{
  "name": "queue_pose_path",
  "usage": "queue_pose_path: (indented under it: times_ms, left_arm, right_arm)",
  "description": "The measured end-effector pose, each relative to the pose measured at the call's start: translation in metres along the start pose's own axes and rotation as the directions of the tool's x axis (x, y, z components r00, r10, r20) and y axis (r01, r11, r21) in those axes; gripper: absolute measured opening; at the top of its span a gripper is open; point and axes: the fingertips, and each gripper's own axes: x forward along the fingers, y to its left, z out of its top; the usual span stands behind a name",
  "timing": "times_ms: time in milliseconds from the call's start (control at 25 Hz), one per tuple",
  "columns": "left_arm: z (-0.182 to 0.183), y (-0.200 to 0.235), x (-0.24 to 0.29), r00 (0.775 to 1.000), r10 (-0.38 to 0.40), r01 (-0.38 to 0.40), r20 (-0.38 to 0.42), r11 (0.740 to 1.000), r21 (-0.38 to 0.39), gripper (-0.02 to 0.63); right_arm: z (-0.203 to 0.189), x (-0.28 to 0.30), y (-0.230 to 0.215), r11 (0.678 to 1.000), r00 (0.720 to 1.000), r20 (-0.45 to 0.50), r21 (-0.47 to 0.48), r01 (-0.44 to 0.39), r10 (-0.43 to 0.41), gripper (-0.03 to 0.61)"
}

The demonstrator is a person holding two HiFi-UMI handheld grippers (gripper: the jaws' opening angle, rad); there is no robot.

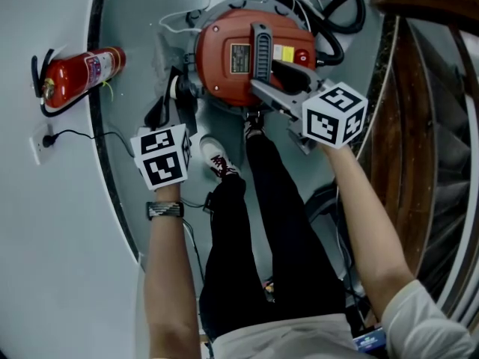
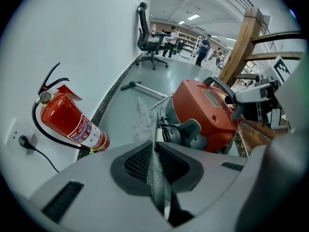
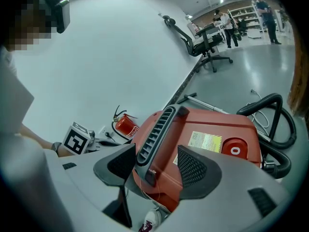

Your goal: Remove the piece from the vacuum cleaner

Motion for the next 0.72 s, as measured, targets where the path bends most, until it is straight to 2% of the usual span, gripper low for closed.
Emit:
queue_pose_path:
  times_ms: [720]
  left_arm:
    - [-0.0018, 0.0070, -0.0005, 1.000, 0.013, -0.013, -0.021, 1.000, 0.010, 0.035]
  right_arm:
    - [0.0006, -0.0014, 0.0001, 1.000, 1.000, 0.023, -0.008, 0.007, -0.007, 0.272]
